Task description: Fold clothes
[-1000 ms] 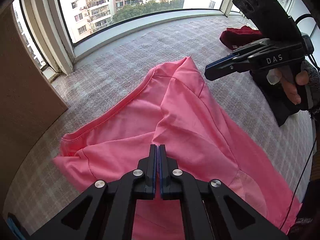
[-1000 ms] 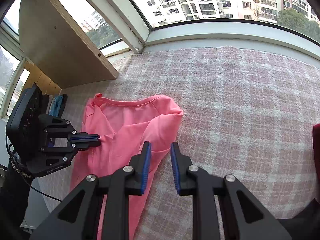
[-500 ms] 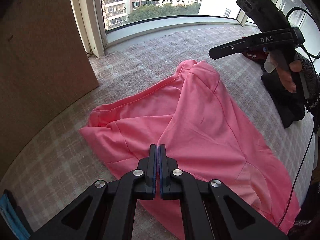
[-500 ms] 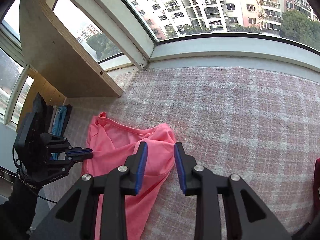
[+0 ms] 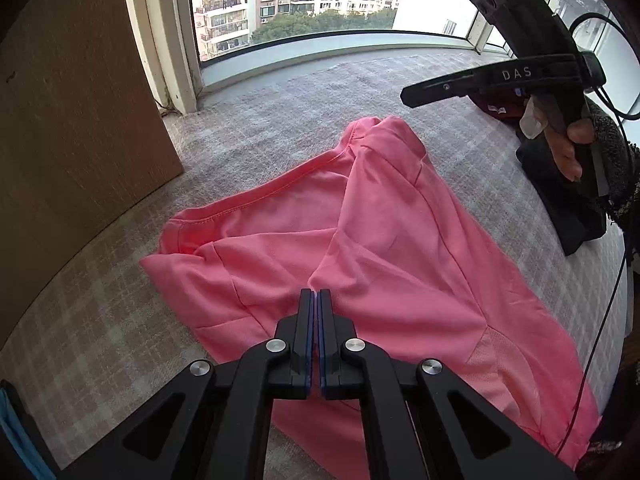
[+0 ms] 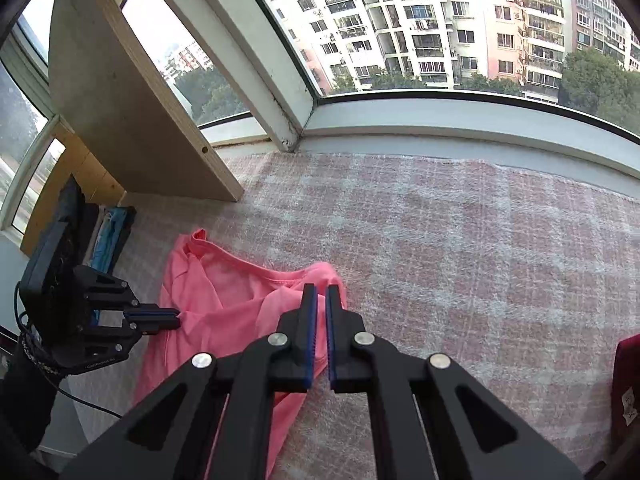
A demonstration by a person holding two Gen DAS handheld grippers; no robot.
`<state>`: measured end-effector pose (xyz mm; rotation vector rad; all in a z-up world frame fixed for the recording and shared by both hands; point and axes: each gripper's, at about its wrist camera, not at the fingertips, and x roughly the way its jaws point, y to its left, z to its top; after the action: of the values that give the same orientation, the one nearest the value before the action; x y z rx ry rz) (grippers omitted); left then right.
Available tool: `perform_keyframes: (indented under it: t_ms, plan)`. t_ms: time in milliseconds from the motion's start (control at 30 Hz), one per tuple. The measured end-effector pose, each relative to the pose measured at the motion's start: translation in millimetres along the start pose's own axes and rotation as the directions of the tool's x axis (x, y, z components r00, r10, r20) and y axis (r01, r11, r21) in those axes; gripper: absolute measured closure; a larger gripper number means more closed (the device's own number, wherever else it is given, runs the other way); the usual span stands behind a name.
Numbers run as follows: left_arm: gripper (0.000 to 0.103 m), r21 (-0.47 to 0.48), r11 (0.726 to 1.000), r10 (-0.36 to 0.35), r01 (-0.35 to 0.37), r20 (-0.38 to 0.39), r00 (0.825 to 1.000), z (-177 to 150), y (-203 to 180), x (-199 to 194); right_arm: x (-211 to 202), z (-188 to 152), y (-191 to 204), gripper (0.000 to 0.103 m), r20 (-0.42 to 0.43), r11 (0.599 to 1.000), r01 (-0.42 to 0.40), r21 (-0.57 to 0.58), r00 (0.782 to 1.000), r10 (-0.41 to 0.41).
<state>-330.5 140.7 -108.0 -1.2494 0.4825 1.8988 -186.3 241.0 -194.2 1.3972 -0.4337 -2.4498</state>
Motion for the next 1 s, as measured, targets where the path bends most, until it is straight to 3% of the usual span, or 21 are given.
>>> perform_keyframes:
  t_ms: [67, 133, 233, 367, 400, 433, 467, 567, 767, 867, 967, 1000]
  plan:
    - [0.102, -0.001, 1.0, 0.004, -0.004, -0.016, 1.0, -2.2, 0.9, 4.6, -1.8, 5.5, -6.9, 0.095, -0.024, 0.999, -0.02, 0.04, 0.999, 0.021]
    - [0.102, -0.003, 1.0, -0.003, 0.003, -0.02, 1.0, -3.0, 1.2, 5.9, 5.0, 7.6, -9.7, 0.074, -0.079, 0.998, -0.022, 0.066, 0.996, 0.027]
    - [0.102, 0.003, 1.0, -0.005, 0.005, -0.016, 1.0, -0.6, 0.4, 5.4, 20.9, 5.6, -2.5, 0.072, -0.128, 0.998, -0.036, 0.047, 0.991, 0.042]
    - [0.102, 0.011, 1.0, -0.003, 0.004, -0.024, 1.0, -2.6, -0.7, 4.9, 39.3, 4.3, 4.9, 0.073, -0.169, 1.0, -0.011, 0.01, 0.985, 0.012]
    - [0.102, 0.01, 1.0, -0.006, 0.006, -0.024, 1.0, -3.3, -0.4, 4.5, 39.6, 4.2, 5.2, 0.078, -0.16, 1.0, -0.026, 0.017, 0.987, 0.029]
    - [0.102, 0.009, 1.0, -0.009, 0.009, -0.024, 1.0, -3.9, -0.2, 4.1, 35.4, 5.0, 6.7, 0.097, -0.136, 0.999, -0.043, 0.022, 0.99, 0.045]
    - [0.102, 0.007, 1.0, -0.015, 0.015, -0.024, 1.0, -4.5, -0.4, 4.3, 29.7, 6.1, 9.7, 0.1, -0.12, 0.998, -0.062, 0.02, 0.991, 0.064]
    - [0.102, 0.0, 0.999, -0.032, 0.032, -0.022, 0.999, -6.3, -1.1, 4.8, 7.6, 10.3, 18.9, 0.1, -0.059, 0.993, -0.117, 0.003, 0.991, 0.117]
    - [0.102, 0.0, 0.999, -0.039, 0.039, -0.028, 0.999, -2.3, -4.5, 10.4, 5.5, 23.4, 2.9, 0.1, -0.021, 0.998, 0.062, -0.005, 0.998, -0.063]
    - [0.102, 0.019, 1.0, -0.021, 0.021, -0.034, 0.999, -1.8, -7.1, 9.6, 9.5, 21.2, -18.8, 0.098, -0.06, 0.995, 0.061, 0.082, 0.997, -0.057]
    - [0.101, 0.009, 1.0, -0.025, 0.025, -0.043, 0.999, -3.9, -2.9, 6.0, 2.6, 7.7, -26.1, 0.079, -0.069, 0.995, -0.026, 0.094, 0.997, 0.032]
    - [0.101, -0.004, 0.999, -0.032, 0.032, -0.044, 0.999, -3.6, 0.0, 3.8, 2.6, 2.5, -23.4, 0.067, -0.079, 0.996, -0.023, 0.085, 0.996, 0.03]
